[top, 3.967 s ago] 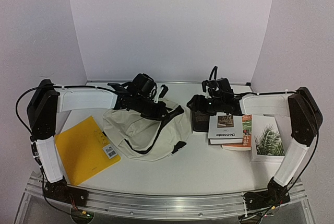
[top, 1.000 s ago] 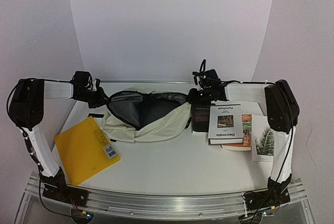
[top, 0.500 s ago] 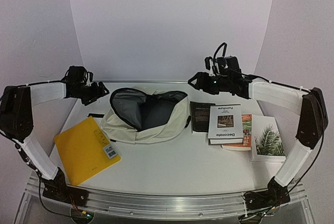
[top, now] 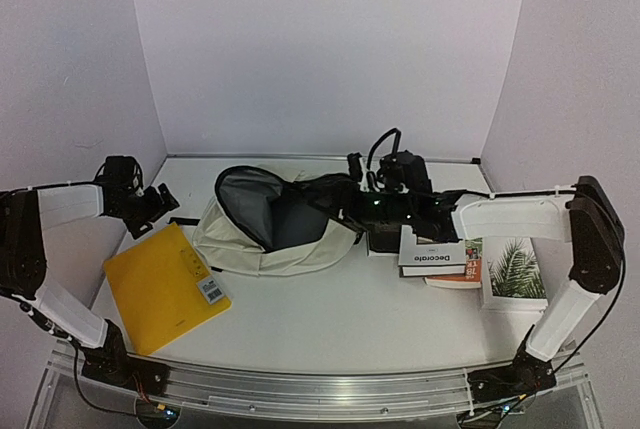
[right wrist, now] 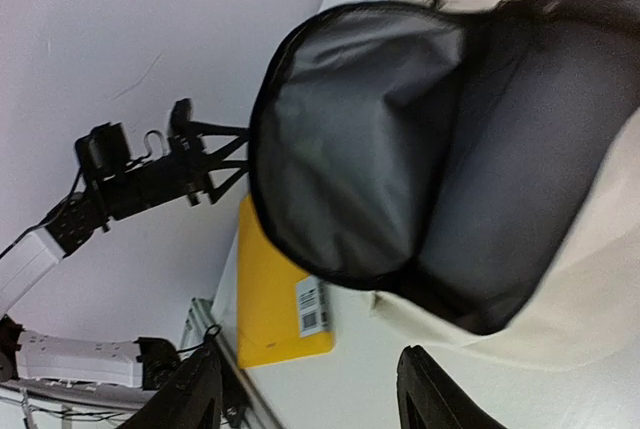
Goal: Pack the student bag
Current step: Pick up the stationery from the center of the board.
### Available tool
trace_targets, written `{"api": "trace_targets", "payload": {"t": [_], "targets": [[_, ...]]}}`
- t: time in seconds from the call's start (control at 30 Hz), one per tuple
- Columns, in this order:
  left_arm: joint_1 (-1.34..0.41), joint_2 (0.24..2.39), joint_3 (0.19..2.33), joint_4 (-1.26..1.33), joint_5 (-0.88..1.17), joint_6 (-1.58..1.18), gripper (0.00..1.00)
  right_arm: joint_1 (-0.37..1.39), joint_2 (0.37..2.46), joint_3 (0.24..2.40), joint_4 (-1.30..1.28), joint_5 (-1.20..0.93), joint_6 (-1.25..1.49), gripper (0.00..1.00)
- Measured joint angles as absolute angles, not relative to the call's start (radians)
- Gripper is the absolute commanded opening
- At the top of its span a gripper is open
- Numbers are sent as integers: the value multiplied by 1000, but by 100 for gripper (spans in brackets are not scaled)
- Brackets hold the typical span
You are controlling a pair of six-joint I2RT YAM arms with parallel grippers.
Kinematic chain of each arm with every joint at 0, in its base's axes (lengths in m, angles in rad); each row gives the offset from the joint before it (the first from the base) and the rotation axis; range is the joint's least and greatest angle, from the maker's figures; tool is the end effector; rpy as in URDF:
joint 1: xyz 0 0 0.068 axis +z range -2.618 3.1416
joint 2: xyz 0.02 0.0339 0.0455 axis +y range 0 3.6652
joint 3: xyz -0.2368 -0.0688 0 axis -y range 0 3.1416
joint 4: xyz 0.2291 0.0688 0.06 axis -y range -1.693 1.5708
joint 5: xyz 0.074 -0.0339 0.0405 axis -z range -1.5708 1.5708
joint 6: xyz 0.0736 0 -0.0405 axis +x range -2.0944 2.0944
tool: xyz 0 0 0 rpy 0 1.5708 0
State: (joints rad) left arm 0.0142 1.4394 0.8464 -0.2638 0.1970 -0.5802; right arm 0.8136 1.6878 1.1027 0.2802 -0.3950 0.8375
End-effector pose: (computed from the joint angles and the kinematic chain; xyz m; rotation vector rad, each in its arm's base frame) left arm 0.3084 -0.0100 0.1595 -0.6350 2.3835 -0.4906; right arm 0.2591 0.3154 0.2296 -0.2863 2.1266 1.4327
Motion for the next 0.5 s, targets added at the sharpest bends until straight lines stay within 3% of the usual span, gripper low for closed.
{"api": "trace_targets", "payload": {"t": [0.5], "targets": [[25,1284,734,-193,214,-692,98,1097,2092,1122,748,-491,1214,49]]}}
